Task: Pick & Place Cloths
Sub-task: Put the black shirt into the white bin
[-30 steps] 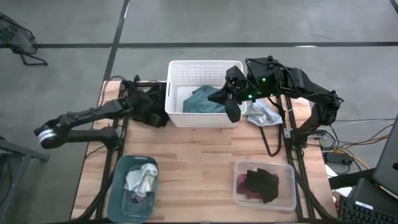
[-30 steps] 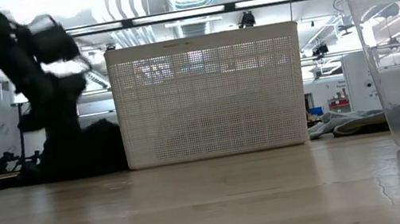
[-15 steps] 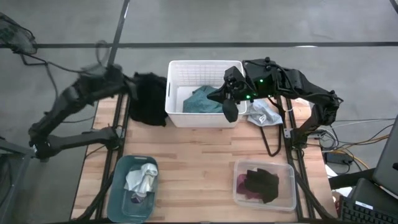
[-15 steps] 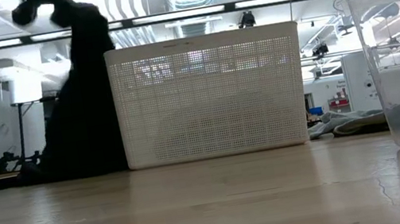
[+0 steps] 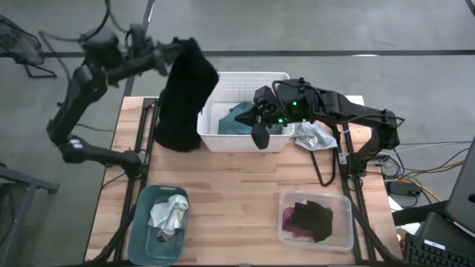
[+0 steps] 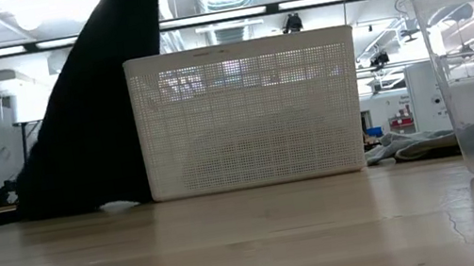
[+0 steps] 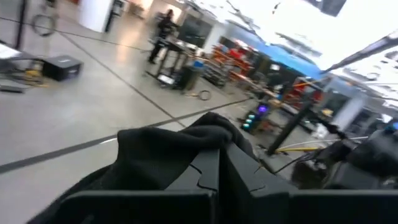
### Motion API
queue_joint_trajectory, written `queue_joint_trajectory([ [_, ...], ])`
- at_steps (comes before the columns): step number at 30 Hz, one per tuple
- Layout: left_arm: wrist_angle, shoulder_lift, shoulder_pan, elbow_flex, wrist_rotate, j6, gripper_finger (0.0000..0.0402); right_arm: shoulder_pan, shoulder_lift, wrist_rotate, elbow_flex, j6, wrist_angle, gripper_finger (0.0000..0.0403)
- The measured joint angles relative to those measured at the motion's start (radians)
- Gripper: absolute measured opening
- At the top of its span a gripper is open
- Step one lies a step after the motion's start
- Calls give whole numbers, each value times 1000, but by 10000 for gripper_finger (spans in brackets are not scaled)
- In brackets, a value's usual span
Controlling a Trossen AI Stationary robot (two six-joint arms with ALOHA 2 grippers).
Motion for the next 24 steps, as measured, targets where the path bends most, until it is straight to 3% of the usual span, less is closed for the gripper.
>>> queue_joint_trajectory([
  [8, 78, 225, 1, 329, 175, -77, 6, -73, 0, 34, -103, 47, 172, 22],
  [14, 122, 361, 1, 532, 258, -164, 6, -121, 0, 33, -191, 69, 330, 97],
  [21, 371, 378, 1, 465, 314, -328, 6, -127, 0, 170, -345, 68, 650, 226],
  [24, 423, 390, 1, 465, 311, -366, 6, -141, 0, 172, -401, 73, 778, 278],
])
